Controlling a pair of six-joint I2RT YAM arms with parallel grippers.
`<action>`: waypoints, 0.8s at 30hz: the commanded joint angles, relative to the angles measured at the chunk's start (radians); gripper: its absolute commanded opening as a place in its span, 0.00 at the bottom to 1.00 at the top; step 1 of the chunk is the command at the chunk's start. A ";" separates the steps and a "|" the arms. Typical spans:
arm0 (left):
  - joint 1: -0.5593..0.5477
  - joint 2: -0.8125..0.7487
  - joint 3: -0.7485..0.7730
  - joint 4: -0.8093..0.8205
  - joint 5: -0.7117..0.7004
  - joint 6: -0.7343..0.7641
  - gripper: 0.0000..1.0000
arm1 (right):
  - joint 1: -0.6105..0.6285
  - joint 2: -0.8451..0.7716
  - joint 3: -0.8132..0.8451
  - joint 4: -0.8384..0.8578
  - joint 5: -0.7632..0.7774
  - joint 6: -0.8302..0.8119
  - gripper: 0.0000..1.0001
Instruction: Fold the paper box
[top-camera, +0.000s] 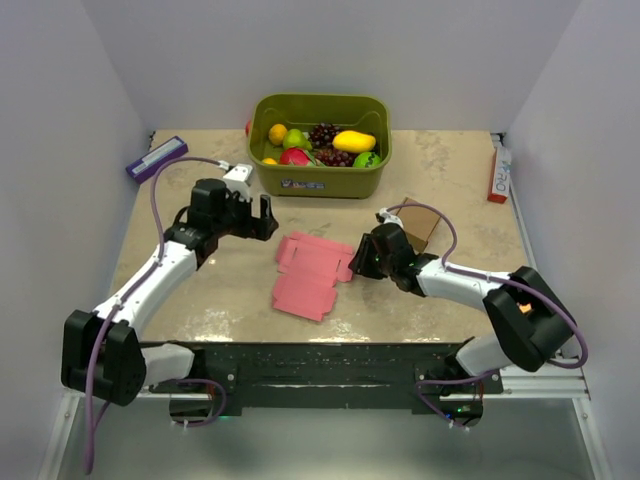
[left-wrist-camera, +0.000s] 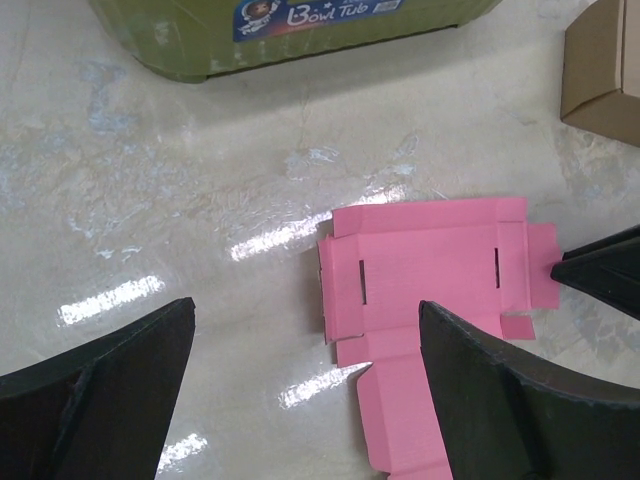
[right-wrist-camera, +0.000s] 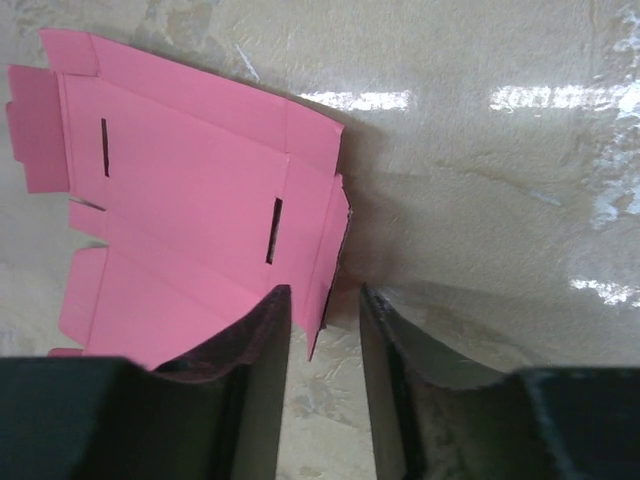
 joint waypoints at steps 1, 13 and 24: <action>-0.006 0.038 0.049 0.007 0.073 0.009 0.98 | 0.004 -0.006 -0.009 0.083 -0.016 0.015 0.34; -0.009 0.173 0.082 -0.033 0.126 0.006 0.98 | 0.004 0.039 -0.003 0.083 0.001 -0.013 0.31; -0.021 0.254 0.116 -0.070 0.063 0.016 0.95 | 0.002 0.013 -0.032 0.115 -0.055 -0.002 0.00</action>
